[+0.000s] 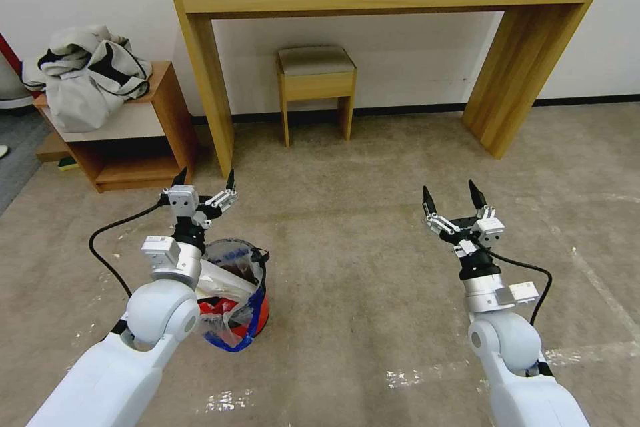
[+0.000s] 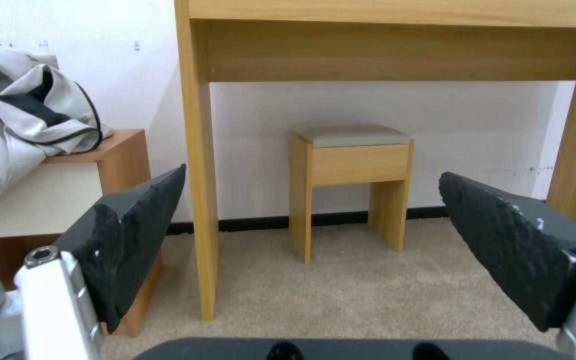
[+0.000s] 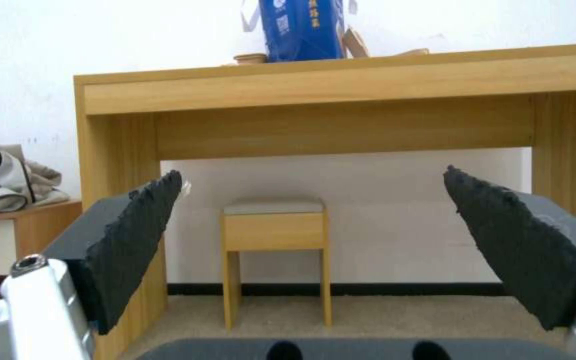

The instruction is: Pick up the trash bin and place the garbage on the floor into it.

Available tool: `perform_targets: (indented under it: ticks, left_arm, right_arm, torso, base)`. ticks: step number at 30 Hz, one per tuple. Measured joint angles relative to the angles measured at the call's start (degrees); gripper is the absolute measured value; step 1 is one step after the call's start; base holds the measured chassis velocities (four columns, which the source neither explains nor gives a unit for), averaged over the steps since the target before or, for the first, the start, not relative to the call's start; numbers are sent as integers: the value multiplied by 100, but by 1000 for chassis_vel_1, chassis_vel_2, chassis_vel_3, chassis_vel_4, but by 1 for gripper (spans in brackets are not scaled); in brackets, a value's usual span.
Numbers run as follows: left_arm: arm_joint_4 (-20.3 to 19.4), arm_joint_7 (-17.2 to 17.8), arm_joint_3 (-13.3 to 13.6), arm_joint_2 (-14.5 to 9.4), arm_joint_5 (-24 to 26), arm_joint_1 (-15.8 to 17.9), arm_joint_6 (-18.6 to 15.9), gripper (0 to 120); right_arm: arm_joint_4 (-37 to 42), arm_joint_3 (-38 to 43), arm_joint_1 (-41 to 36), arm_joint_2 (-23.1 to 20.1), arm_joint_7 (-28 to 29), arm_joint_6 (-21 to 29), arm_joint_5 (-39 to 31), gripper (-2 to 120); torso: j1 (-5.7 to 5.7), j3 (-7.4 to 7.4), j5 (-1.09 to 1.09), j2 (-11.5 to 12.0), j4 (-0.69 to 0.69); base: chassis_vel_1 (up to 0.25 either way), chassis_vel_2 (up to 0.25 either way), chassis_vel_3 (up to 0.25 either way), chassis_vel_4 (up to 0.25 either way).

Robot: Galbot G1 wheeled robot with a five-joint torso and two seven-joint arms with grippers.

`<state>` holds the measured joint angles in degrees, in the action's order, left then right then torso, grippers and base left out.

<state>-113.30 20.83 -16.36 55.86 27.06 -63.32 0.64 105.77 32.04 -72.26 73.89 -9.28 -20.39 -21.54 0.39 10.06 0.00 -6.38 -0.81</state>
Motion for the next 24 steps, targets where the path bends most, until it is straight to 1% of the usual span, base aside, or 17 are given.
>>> perform_targets:
  ticks: [24]
  left_arm:
    - [-4,13,-5,-4,7,-3,-2,100]
  right_arm:
    - [-9,-10,10,-6,0,1,-13,100]
  torso:
    - [0,0,0,0,0]
  base:
    - [0,0,0,0]
